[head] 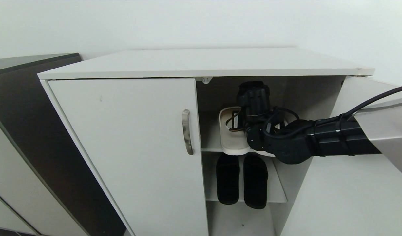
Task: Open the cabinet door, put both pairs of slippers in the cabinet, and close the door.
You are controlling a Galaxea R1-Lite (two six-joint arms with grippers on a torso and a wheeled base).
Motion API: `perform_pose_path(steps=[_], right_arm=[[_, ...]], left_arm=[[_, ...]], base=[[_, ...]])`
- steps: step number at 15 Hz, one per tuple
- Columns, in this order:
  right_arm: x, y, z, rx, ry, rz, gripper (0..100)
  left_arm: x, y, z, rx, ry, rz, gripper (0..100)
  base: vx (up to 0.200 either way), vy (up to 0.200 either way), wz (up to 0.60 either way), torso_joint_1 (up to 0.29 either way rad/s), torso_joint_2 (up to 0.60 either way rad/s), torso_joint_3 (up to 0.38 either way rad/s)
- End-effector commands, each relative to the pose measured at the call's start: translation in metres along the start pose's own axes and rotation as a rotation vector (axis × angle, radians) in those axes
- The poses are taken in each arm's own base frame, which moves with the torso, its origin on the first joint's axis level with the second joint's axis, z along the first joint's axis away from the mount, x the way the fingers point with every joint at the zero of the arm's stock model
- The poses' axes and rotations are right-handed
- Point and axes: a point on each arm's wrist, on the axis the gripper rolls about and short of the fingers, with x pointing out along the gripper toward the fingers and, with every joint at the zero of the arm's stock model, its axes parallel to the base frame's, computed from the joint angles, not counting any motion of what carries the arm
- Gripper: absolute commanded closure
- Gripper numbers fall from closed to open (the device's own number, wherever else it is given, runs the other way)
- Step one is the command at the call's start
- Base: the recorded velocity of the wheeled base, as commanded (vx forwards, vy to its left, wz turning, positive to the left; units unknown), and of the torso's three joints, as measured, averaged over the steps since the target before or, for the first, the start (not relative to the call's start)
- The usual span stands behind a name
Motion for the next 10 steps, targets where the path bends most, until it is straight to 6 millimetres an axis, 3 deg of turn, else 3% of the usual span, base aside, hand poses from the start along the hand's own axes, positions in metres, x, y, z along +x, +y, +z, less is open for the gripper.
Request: perform_pose_path(steps=[1,7,8,10], right_arm=[[0.0067,0.0033,-0.0095,-0.013,0.014,-0.006,100],[0.0155,0.0003,-0.0139,-0.015,0.019,-0.023,100],[0.0155,0.0003,-0.0139,-0.015,0.019,-0.023,0],[0.0149,-0.0002,-0.0132,-0.015,0.019,-0.023,0]], left_arm=[[0.0000,0.0000,0.0000,0.000,-0.001,0.000,100],[0.0001,0.0000,0.0001,-0.001,0.001,0.002,100],[0.0001,0.0000,0.0001,-0.001,0.001,0.002,100],[0.0001,0.0000,0.0001,-0.001,0.001,0.002,100]], base=[[0.000,0.000,0.00,0.000,0.00,0.000],[0.000,0.000,0.00,0.000,0.00,0.000],[0.000,0.000,0.00,0.000,0.00,0.000],[0.000,0.000,0.00,0.000,0.00,0.000]])
